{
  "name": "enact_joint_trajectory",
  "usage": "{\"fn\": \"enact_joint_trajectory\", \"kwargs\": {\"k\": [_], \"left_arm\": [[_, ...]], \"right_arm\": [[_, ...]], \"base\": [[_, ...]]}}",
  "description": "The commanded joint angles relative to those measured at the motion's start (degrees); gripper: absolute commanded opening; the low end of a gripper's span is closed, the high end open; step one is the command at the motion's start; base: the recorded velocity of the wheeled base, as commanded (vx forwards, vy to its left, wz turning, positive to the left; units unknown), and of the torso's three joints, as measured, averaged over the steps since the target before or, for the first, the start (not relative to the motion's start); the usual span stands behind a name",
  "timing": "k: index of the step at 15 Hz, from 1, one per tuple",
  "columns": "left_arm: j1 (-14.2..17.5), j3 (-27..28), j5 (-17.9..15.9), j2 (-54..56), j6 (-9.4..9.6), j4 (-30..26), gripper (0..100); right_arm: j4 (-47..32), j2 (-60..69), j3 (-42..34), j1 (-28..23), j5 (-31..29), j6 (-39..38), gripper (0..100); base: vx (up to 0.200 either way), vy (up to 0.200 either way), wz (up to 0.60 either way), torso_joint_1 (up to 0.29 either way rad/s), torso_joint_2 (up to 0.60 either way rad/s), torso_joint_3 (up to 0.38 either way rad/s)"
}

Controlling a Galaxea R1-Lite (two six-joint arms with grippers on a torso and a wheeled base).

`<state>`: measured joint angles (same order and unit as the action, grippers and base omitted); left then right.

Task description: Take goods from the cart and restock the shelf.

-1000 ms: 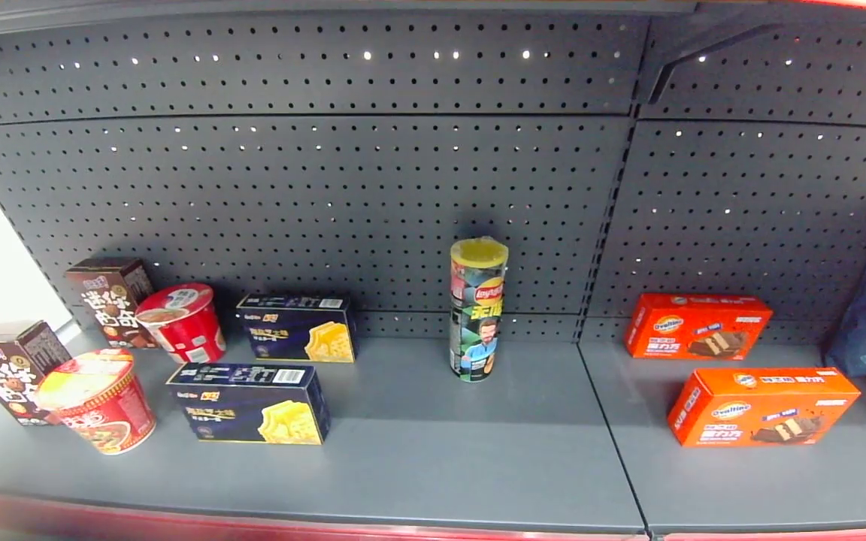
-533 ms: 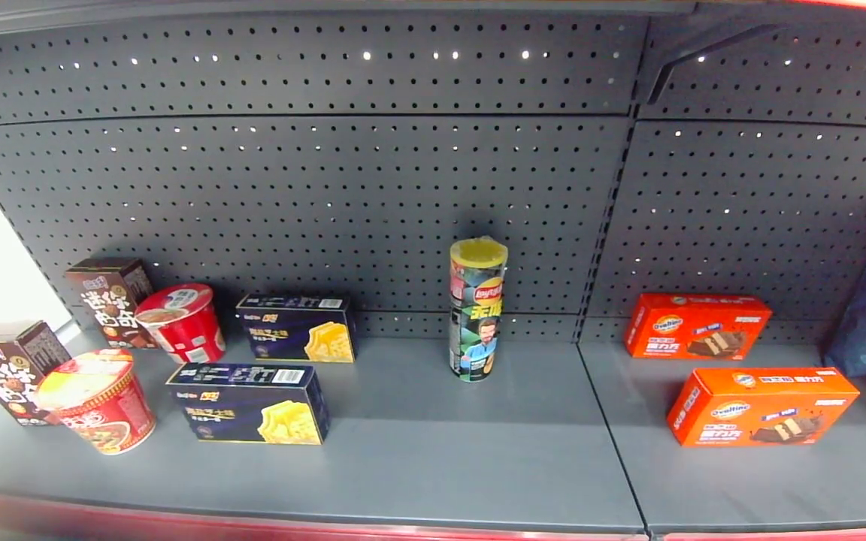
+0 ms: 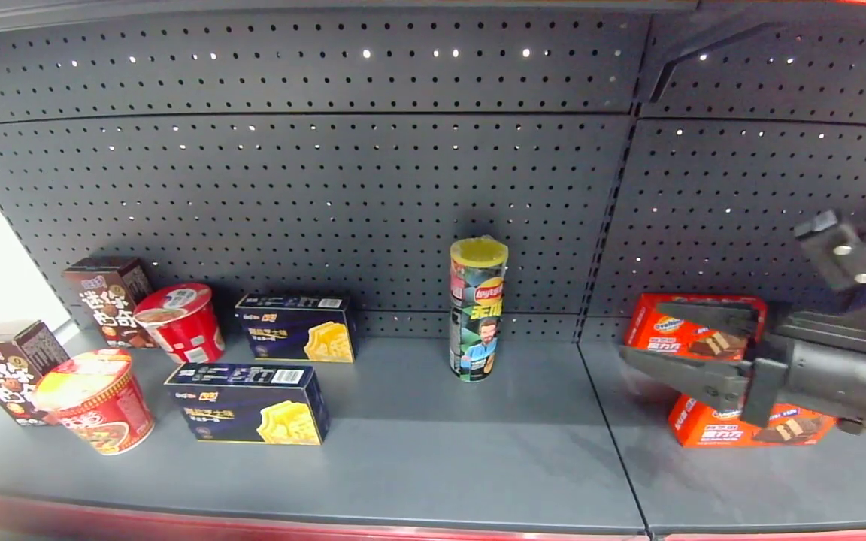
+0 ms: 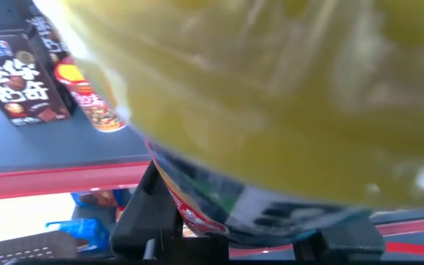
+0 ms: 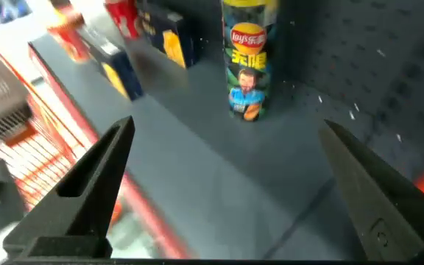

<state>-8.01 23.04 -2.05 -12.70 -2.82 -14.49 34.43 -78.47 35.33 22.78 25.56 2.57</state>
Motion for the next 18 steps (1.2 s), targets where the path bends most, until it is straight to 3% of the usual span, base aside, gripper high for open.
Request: {"fn": "enact_joint_trajectory", "kwargs": {"k": [1,5,10,18], "left_arm": [[-0.3,0.3,-0.8,-0.2,-0.08,0.1,0],[-0.2,0.7,-1.6,-0.2,-0.17,0.0,0],[-0.1,2.7,-1.6,-0.5,-0.17,-0.2,0],[0.0,2.5,-1.5,-0.6,-0.26,-0.3,0]], "right_arm": [[4.1,-18.9,8.1,-0.1,3.8,3.4,100],[4.3,-30.2,18.2,0.9,6.7,3.6,100],[10.7,-41.7,22.8,1.8,7.0,3.4,100],[11.2,-49.8,33.4,2.5,9.0,2.7,100]], "base": [[0.000,0.000,0.00,0.000,0.00,0.000],[0.000,0.000,0.00,0.000,0.00,0.000],[0.000,0.000,0.00,0.000,0.00,0.000],[0.000,0.000,0.00,0.000,0.00,0.000]]}}
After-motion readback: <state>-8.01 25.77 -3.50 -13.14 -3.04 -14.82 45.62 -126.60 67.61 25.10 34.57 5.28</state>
